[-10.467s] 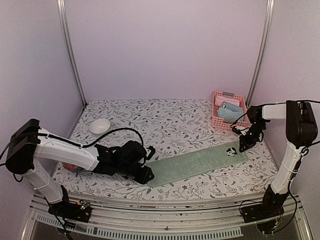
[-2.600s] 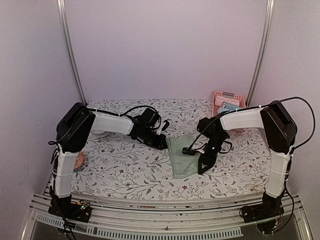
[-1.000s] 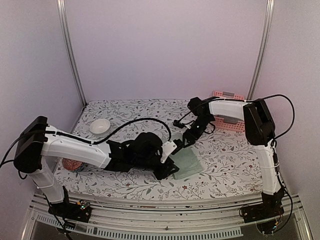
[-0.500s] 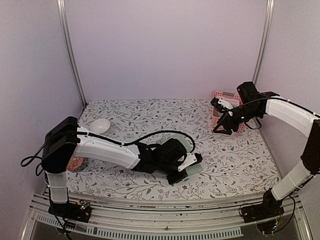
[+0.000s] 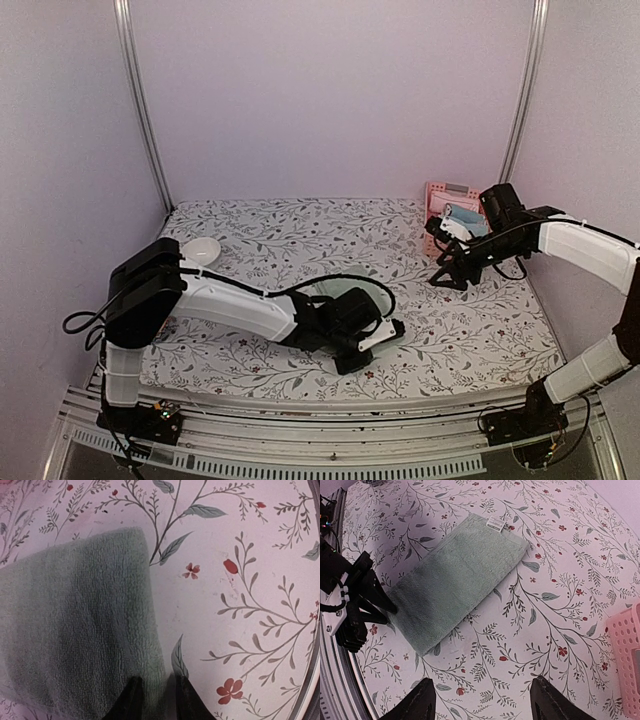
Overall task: Roll the towels
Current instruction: Roll the towel at the center of the board.
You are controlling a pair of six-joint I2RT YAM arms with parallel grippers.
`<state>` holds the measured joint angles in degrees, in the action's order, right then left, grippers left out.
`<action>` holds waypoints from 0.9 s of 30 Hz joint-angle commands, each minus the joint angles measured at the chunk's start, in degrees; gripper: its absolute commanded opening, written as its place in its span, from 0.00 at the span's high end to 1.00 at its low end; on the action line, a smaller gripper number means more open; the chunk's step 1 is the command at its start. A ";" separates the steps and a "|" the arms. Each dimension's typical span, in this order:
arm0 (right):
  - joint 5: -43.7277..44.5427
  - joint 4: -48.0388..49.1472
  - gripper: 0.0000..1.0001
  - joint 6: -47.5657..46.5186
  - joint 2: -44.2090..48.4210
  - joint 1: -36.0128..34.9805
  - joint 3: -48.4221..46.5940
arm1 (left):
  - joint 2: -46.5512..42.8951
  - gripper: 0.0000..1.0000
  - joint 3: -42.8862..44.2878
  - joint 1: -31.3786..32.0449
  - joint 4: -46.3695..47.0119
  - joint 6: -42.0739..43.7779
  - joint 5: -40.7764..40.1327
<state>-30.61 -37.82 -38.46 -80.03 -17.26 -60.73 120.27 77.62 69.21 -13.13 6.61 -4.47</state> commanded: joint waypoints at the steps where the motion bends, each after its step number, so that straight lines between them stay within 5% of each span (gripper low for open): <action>1: -1.32 0.82 0.34 -1.75 -0.35 -0.15 2.08 | 0.17 0.71 -0.79 -0.24 -1.39 -0.64 -5.52; 8: -1.37 0.24 0.34 -2.08 -0.94 -0.16 2.45 | -5.28 0.63 -6.11 0.22 5.72 1.54 -4.02; 16: -1.97 -0.53 0.35 -2.43 -1.19 -0.15 3.34 | -2.25 0.68 -4.34 0.18 3.52 2.28 -6.05; 22: -1.07 -1.01 0.42 -6.33 -1.48 -4.70 7.60 | -0.67 0.84 -3.30 0.10 0.39 1.90 -8.66; 27: 4.71 2.03 0.52 -10.31 -0.69 -13.03 13.78 | -4.12 0.99 -6.48 -1.71 3.69 -1.68 0.38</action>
<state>-29.58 -37.50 -44.91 -81.08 -25.06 -50.65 118.34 73.63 68.90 -10.39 7.64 -10.59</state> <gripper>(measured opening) 0.500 0.048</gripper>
